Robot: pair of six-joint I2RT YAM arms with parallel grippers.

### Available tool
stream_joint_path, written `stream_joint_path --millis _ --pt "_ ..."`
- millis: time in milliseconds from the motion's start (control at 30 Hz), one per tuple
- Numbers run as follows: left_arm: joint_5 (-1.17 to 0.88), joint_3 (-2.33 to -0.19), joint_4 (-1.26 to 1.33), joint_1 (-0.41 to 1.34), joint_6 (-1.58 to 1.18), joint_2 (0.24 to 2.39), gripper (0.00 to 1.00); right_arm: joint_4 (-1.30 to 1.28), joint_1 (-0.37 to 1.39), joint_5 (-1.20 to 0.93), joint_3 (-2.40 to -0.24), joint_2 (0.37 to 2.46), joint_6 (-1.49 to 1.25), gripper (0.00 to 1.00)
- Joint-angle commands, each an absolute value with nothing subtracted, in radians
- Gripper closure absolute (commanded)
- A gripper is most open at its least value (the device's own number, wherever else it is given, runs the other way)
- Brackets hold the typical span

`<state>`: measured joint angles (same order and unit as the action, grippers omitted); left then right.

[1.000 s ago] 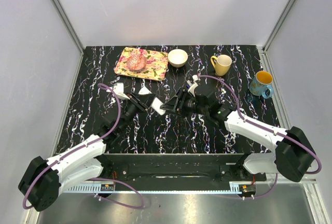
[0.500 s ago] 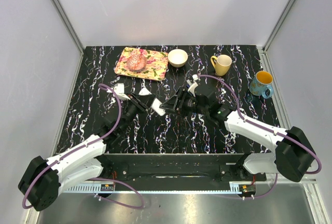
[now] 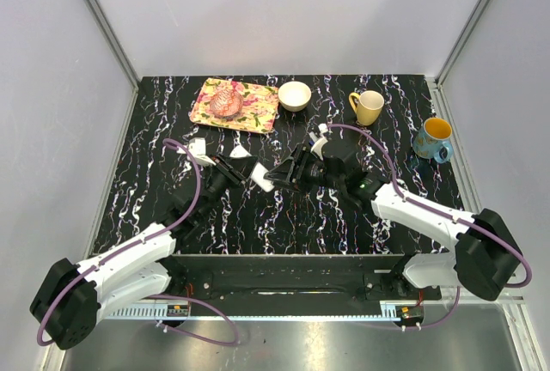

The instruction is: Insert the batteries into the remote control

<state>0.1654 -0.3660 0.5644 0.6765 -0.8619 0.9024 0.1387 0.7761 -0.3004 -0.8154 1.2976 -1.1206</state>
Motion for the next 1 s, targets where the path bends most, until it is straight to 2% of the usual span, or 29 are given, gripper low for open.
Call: stream_joint_path --millis 0,333,600,967 --pt "0.15 -0.387 0.65 0.681 -0.873 0.882 1.0 0.19 0.775 -0.311 -0.865 1.31 -1.129 0.43" --pt "0.095 -0.368 0.701 0.689 -0.893 0.89 1.0 0.215 0.776 -0.304 -0.861 1.312 -1.135 0.44" --pt "0.075 -0.348 0.721 0.703 -0.904 0.894 1.0 0.258 0.775 -0.318 -0.877 1.312 -1.123 0.56" --pt "0.112 -0.383 0.664 0.703 -0.888 0.913 1.0 0.209 0.775 -0.311 -0.884 1.272 -1.101 0.57"
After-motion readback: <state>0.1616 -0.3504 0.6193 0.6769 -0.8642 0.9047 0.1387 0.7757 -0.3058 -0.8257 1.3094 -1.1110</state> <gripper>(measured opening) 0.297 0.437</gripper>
